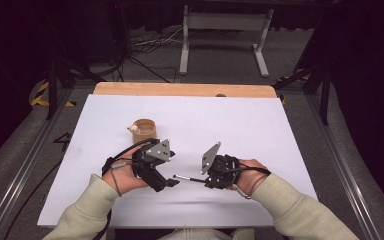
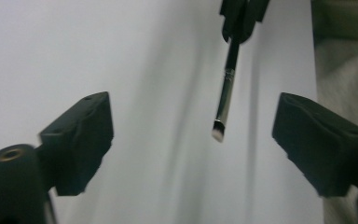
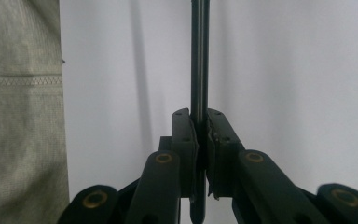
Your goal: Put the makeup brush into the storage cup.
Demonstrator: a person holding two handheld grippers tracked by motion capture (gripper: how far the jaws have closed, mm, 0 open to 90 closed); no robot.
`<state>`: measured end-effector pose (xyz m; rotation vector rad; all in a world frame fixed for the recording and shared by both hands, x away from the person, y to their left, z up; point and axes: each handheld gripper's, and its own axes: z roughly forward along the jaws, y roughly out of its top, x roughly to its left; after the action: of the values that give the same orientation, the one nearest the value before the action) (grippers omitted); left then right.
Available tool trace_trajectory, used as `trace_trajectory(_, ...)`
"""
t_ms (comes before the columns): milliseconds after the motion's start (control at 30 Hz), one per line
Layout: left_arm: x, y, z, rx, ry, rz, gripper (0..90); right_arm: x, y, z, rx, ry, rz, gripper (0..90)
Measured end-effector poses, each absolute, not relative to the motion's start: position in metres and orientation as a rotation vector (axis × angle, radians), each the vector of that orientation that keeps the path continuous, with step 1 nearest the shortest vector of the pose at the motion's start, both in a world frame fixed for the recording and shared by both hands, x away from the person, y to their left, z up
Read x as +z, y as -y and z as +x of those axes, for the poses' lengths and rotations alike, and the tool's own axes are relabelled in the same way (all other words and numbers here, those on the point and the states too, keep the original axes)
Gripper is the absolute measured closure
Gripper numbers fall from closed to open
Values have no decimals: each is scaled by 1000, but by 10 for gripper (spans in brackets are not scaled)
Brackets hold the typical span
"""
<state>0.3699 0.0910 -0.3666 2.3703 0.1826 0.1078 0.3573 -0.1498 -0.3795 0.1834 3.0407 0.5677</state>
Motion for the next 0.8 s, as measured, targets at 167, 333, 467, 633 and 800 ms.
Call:
trace_trajectory(167, -367, -101, 370, 77, -239, 2278, 89, -380, 158, 359, 652, -3000, 206, 837)
trace_trajectory(333, -375, -116, 372, 55, -271, 2187, 51, -381, 167, 362, 755, -2956, 226, 837)
trace_trajectory(467, -379, -123, 373, 32, -284, 2139, 22, -381, 173, 362, 843, -2915, 258, 837)
trace_trajectory(633, -383, -127, 371, 37, -273, 2083, 14, -379, 179, 362, 969, -2847, 286, 837)
trace_trajectory(800, -387, -128, 369, 38, -250, 2032, 19, -380, 183, 362, 1066, -2788, 310, 837)
